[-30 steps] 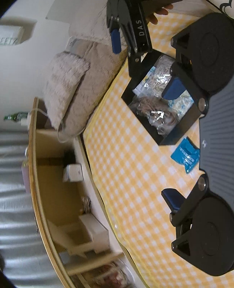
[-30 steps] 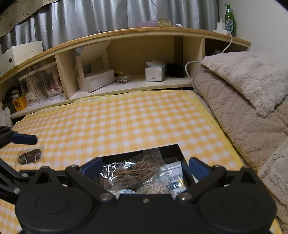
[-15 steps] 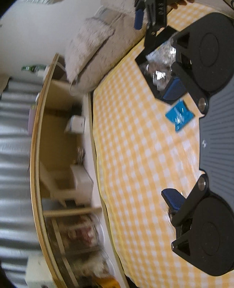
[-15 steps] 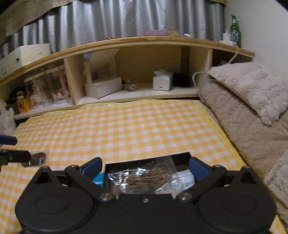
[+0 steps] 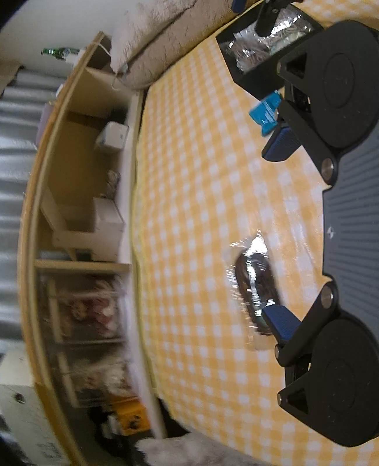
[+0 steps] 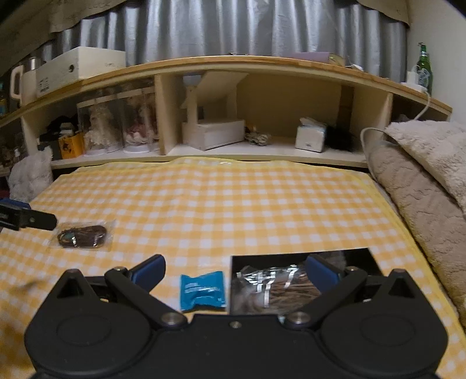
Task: Organize soft objects
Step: 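Withdraw both tools from the box toward the blue packet and dark cable bag, then grasp the blue packet with the right tool while the left tool moves over the dark cable bag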
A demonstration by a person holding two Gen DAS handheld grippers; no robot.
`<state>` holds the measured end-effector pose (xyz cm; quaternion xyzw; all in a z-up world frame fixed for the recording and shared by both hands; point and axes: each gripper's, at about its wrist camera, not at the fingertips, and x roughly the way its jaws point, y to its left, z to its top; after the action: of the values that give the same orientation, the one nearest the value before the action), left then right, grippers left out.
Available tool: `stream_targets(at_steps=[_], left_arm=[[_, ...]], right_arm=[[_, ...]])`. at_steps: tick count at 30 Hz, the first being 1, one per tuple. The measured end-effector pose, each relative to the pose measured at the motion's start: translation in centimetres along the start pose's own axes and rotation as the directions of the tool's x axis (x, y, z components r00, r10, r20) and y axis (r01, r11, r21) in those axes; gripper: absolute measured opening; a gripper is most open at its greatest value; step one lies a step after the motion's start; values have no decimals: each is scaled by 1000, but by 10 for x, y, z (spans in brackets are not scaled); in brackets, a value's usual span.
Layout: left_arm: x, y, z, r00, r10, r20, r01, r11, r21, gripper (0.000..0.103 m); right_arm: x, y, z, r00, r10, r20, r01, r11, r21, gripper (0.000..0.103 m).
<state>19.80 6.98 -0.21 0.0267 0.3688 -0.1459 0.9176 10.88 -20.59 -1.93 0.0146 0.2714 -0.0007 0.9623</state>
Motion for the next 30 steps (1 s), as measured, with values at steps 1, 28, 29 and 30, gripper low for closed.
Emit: stream_targets(at_steps=[1,28,29,30], left_arm=[[5,3,-3,1000,0,-15,-1,1000,-21,103],[141,67,43,935,348,65,-319,907,-277,77],[148,68,41,939,341,35,-322,912,-253,72],[154,70,35,944,330,4,-320,919,-230,69]], right_arm=[[1,4,-2,1000,5,-7,-6,1000,-3,103],[84,53,-30,985,104,-139,-110,993,-33,67],[86,52,-31,986,97,-138,-103,994,-32,63],[88,51,-32,987,90,-134,-94,995,-29,61]])
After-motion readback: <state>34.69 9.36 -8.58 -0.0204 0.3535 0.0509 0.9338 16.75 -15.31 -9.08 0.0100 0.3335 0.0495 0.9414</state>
